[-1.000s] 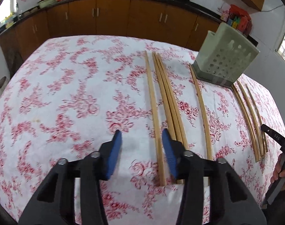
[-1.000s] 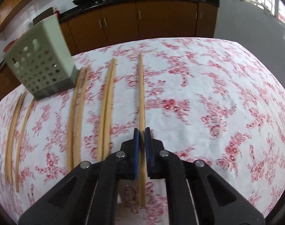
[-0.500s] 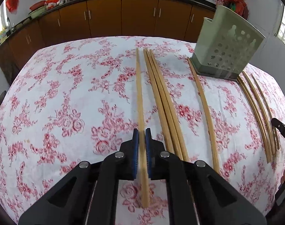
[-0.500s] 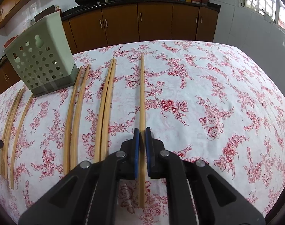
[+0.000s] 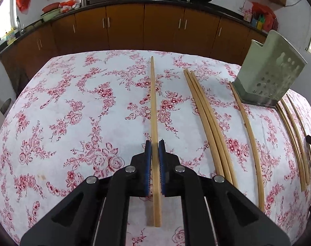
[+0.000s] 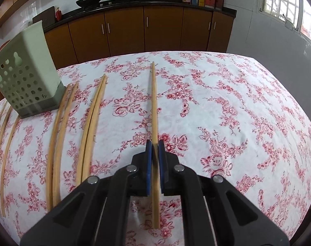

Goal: Organize utensils
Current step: 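Lift the held chopstick upright with the left tool while the right tool lifts its chopstick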

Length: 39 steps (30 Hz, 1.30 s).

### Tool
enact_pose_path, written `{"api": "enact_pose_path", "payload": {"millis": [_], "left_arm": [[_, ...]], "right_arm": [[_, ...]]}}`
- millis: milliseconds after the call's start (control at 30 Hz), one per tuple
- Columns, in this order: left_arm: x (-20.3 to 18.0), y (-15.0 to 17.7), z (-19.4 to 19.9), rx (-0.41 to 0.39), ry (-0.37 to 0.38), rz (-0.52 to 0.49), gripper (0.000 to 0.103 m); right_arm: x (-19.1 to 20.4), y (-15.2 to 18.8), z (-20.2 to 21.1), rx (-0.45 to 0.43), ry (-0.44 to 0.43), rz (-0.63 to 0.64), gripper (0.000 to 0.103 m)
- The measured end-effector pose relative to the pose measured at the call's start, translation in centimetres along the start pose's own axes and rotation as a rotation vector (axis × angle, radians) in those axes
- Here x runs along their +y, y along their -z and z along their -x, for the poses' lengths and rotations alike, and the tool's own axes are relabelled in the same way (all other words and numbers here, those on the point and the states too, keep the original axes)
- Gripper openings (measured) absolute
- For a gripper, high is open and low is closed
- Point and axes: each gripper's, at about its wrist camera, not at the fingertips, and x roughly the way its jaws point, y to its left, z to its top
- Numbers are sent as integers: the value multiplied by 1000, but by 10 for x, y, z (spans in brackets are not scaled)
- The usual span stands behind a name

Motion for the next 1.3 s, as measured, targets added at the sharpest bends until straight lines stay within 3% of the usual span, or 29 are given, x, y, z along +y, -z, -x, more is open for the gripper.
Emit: {"api": "enact_pose_path", "payload": {"millis": [767, 900, 1300], "left_arm": [[-3, 11, 14, 8, 10, -21, 8], [-2, 12, 22, 27, 15, -24, 8], [2, -25, 96, -183, 57, 5, 7]], "right_arm": [[-3, 21, 18, -1, -24, 2, 8], [-6, 17, 38, -55, -41, -10, 8], [-25, -14, 108, -266, -78, -64, 8]]}}
